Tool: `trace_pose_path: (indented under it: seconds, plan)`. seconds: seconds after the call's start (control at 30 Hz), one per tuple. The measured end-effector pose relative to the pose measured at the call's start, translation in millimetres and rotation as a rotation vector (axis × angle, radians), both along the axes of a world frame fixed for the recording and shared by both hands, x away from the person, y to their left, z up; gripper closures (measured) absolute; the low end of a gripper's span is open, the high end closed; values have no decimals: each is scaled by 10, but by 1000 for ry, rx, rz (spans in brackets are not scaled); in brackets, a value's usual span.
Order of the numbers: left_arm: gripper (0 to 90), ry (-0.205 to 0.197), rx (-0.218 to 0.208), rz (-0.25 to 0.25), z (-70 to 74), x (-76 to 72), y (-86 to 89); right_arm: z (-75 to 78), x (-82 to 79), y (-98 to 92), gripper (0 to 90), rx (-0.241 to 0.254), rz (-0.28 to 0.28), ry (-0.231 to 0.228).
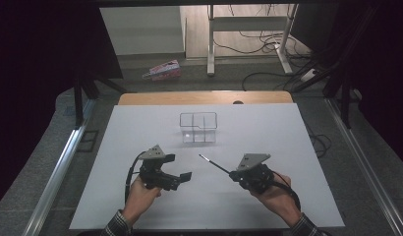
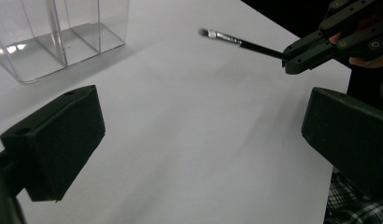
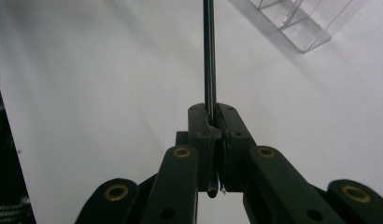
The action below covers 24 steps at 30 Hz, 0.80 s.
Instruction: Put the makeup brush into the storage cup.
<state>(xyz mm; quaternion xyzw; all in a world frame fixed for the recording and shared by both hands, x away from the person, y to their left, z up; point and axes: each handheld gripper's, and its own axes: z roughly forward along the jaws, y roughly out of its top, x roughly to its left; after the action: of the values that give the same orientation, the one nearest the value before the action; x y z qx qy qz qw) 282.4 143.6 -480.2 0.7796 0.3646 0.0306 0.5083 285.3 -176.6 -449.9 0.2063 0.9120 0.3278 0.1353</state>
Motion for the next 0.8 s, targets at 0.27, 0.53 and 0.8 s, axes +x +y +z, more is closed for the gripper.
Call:
trace_pose_path:
  seconds: [0.27,0.53,0.8]
  plan:
    - [0,16,-70,-2,1,6,-34,29,-44,10,847,80,-33,-19]
    - [0,30,-100,-4,59,18,-89,37,-89,40,847,143,-56,-34]
    - [6,73,-176,-38,102,45,-150,50,-165,100,846,223,-61,-40]
